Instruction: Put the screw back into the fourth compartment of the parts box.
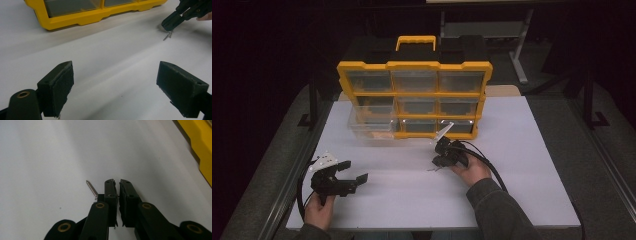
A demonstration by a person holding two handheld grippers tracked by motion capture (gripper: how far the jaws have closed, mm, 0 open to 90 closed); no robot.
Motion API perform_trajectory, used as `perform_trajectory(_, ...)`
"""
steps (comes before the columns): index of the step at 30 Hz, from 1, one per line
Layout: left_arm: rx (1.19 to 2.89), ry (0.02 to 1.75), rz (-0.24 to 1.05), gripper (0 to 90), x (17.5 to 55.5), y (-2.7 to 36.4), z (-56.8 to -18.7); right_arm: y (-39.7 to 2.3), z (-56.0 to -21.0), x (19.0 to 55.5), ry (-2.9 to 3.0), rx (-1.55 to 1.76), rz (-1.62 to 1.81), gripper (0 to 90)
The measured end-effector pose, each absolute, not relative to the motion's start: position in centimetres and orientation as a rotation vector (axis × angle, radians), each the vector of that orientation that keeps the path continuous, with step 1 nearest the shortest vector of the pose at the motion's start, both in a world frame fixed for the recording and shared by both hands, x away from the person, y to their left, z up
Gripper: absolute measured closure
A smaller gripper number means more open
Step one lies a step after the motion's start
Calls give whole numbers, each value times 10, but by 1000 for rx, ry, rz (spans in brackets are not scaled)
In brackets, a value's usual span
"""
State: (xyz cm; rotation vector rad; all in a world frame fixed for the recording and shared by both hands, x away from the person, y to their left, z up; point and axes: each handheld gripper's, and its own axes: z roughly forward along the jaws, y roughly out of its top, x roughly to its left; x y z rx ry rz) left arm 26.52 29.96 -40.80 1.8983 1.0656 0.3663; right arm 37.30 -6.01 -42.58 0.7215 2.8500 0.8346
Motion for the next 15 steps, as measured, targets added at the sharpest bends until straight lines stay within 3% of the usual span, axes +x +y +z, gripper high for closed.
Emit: perform_trajectory(15, 1899, 1070, 367, 137, 265, 299, -408, -68, -409, 370, 2831, 711, 870, 836)
